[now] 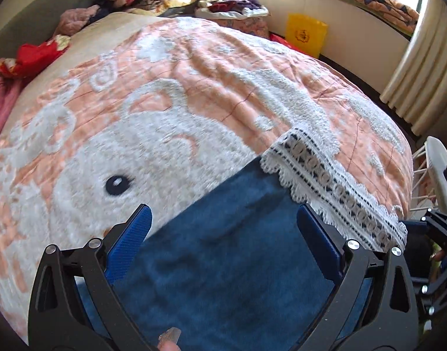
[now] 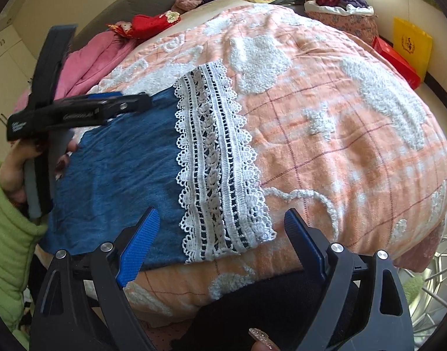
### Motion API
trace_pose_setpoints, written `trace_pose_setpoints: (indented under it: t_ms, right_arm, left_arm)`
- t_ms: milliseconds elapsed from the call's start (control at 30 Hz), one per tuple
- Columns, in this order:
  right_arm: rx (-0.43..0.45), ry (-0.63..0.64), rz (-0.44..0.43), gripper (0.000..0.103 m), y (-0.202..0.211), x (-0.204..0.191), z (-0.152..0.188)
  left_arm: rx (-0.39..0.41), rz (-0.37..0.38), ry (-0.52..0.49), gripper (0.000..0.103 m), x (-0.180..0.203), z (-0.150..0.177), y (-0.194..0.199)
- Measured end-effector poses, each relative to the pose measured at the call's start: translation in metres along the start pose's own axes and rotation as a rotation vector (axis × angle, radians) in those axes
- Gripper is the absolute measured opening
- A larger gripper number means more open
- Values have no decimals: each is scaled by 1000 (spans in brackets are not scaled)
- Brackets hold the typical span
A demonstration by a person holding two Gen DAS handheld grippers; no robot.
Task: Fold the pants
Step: 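Move the left tool to the lace-trimmed denim edge and close on it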
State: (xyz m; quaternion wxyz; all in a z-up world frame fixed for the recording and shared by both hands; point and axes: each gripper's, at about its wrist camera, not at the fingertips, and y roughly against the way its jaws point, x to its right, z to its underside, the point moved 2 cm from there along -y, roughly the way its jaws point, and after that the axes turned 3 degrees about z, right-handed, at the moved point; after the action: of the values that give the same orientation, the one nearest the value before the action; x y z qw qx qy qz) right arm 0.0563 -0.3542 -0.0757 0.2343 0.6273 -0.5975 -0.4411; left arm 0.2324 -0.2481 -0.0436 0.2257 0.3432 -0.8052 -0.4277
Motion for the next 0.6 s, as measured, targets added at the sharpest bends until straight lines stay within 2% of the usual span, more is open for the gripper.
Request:
trace_pose_setpoints:
  t_ms: [133,267,367,433,467,533,600]
  right_arm:
    - [-11,-4,-18,85,-6,1,0]
    - [-10,2,-52,70,-8,0,-2]
    - [-11,5,-89,69,-10,-2,-3]
    - [-13,-11,-108,68,-12,0,-7]
    - [-15,-27,-121,67,-15,2,-10]
    - [-18,-45,-137,66,-19,3,-15]
    - [-17,-51,-147,56,-22,2,-18]
  left_arm:
    - [0,41,-31,85,7,-9,-14]
    - [-36,62,-46,71,13,-11,-32]
    - [-42,71,-50,61,15,-10,-38]
    - [-39,83,-65,49,19,-11,-38]
    - [-38,105,-66,38,21,-11,-37]
    - [-36,107,-80,37,25,-11,-36]
    - [-33,96,-95,33,29,-11,-39]
